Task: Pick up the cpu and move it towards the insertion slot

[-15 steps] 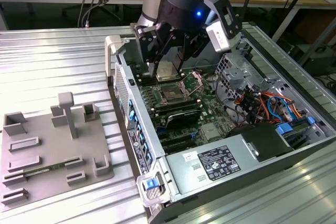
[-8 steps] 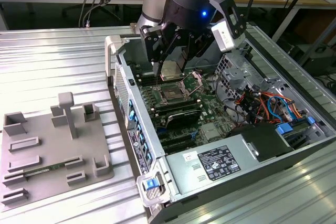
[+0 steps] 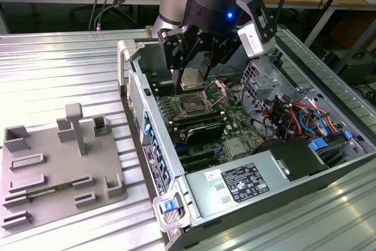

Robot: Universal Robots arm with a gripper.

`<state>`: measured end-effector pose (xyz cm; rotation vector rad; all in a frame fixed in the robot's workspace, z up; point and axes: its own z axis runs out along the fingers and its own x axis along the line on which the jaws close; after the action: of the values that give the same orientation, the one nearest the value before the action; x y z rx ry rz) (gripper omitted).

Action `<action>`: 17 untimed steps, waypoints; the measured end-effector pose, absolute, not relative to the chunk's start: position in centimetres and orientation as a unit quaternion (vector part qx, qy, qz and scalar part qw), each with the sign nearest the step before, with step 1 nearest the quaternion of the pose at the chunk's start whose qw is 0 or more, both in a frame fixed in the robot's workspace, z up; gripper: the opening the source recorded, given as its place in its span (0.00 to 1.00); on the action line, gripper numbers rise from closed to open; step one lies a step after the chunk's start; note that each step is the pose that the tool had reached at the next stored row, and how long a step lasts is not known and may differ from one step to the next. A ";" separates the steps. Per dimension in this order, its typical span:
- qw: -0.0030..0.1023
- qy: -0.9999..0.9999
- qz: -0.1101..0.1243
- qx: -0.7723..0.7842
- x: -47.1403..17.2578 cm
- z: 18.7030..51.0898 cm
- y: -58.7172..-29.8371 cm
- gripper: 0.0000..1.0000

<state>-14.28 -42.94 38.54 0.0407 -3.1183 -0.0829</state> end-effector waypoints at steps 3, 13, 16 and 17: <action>0.011 -1.000 -0.027 0.013 -14.2 38.5 -42.9 0.55; 0.011 -1.000 -0.027 0.013 -13.5 38.5 -42.7 0.55; 0.011 -0.999 -0.027 0.013 -13.2 38.4 -42.6 0.55; 0.011 -0.999 -0.027 0.013 -13.1 38.4 -42.5 0.55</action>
<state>-13.07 -42.55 38.41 0.0407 -3.1183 -0.0832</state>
